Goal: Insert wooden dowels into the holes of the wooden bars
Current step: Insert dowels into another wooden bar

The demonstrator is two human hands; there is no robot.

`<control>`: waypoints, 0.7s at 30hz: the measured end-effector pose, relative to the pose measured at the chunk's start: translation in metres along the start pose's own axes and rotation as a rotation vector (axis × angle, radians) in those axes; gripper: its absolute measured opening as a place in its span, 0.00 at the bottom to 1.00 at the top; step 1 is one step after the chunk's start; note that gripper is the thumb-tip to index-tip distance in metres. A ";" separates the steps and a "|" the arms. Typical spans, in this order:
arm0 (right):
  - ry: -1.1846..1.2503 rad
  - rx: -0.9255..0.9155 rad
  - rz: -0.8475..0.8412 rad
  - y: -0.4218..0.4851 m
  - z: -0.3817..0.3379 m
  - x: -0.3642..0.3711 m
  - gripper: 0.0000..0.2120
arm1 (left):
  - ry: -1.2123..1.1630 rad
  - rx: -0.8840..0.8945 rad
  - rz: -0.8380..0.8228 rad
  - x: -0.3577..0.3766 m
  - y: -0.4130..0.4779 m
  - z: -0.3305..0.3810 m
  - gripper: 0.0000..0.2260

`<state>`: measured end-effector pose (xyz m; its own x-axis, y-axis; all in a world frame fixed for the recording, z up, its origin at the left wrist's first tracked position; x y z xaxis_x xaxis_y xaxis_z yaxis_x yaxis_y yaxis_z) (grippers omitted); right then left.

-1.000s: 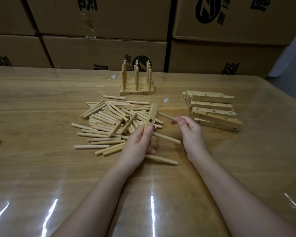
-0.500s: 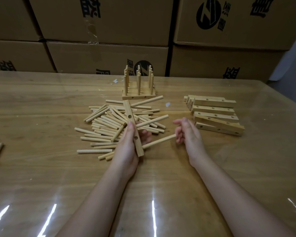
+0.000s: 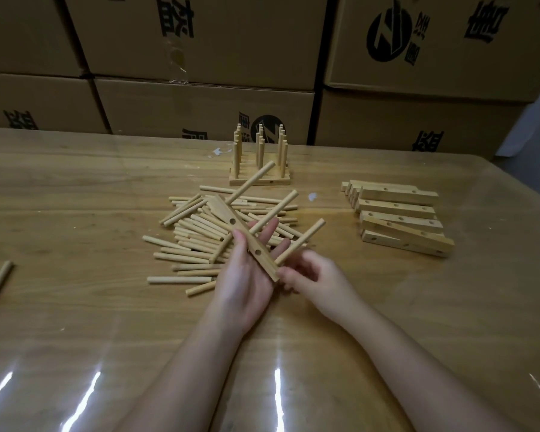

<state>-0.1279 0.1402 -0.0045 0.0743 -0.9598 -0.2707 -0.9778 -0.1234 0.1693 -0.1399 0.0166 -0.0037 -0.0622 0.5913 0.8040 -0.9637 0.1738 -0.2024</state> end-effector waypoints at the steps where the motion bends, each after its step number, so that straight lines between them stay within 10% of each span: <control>1: -0.046 -0.008 0.030 -0.001 0.000 0.003 0.08 | 0.016 -0.002 -0.003 0.000 0.000 -0.001 0.23; 21: 0.118 0.083 0.229 0.005 0.002 -0.012 0.07 | 0.094 0.075 -0.051 -0.002 0.000 0.003 0.13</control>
<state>-0.1343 0.1517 -0.0018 -0.1330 -0.9837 -0.1211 -0.9842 0.1166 0.1335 -0.1410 0.0135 -0.0039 0.0086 0.6552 0.7554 -0.9819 0.1486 -0.1177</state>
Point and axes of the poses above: each hand's wrist, its own y-axis towards the middle knuckle, its own x-axis out of the palm, z = x × y, the point moved 3 cm from there along y, towards the middle knuckle, and after that the axes turned 6 degrees about z, right-handed, at the moved point
